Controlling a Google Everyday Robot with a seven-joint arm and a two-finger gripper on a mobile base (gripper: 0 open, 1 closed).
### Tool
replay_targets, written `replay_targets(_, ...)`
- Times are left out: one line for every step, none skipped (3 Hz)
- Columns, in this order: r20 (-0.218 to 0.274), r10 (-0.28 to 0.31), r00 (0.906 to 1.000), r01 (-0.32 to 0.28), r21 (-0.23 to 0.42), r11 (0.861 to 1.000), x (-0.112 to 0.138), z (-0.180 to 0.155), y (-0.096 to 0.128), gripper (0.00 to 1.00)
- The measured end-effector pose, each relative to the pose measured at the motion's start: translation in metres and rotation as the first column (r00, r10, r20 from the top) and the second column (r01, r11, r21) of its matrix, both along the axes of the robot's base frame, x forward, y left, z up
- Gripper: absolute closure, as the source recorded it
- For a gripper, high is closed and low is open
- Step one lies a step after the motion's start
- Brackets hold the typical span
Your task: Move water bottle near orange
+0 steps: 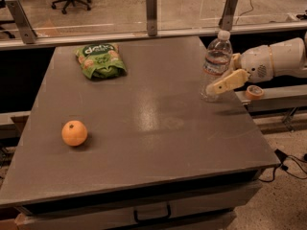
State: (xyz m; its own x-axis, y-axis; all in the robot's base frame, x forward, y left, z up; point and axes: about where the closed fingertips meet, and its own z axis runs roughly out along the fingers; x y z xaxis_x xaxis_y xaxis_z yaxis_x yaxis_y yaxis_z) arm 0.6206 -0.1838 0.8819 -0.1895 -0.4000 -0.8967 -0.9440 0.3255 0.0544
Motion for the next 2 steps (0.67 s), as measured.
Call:
replay_targets(-0.092,0.048,0.9945,-0.035,0.144,0.989,-0.013,0.011,0.013,0.49)
replay_targets(-0.085,0.084,0.9929,-0.062,0.235,0.970,-0.019,0.039,0.016,0.72)
